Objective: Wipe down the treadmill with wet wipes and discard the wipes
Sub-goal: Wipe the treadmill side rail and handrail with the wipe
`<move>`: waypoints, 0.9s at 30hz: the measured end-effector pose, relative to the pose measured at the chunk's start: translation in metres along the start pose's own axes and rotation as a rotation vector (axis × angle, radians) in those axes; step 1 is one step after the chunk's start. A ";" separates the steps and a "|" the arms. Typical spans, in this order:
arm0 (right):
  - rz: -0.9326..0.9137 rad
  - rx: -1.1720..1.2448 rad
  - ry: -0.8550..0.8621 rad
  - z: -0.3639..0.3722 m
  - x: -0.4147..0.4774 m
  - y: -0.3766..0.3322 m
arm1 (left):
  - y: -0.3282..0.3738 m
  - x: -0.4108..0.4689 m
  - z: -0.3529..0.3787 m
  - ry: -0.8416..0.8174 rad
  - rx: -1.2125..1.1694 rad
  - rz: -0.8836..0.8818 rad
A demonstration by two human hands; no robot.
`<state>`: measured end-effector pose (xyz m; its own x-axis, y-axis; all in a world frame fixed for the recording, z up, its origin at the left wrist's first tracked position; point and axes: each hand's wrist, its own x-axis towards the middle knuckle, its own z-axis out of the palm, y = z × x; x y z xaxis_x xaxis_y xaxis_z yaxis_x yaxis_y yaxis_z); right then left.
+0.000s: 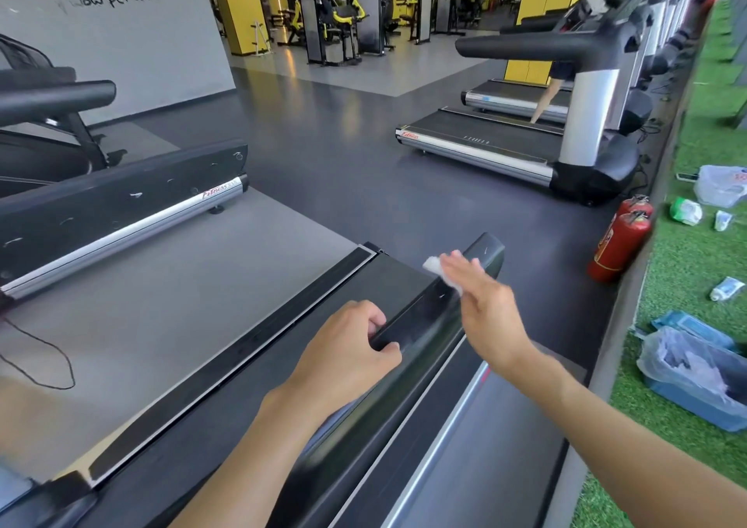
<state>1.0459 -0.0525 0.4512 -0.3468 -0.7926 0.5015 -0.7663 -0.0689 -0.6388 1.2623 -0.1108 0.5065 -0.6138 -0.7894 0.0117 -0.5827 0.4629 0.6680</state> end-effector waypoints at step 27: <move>-0.079 0.076 -0.093 0.010 -0.005 0.022 | 0.031 0.041 0.024 -0.012 0.086 -0.011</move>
<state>1.0363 -0.0566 0.4286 -0.2323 -0.8353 0.4983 -0.7450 -0.1765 -0.6432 1.2064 -0.1189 0.5097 -0.6131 -0.7900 -0.0047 -0.6325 0.4873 0.6020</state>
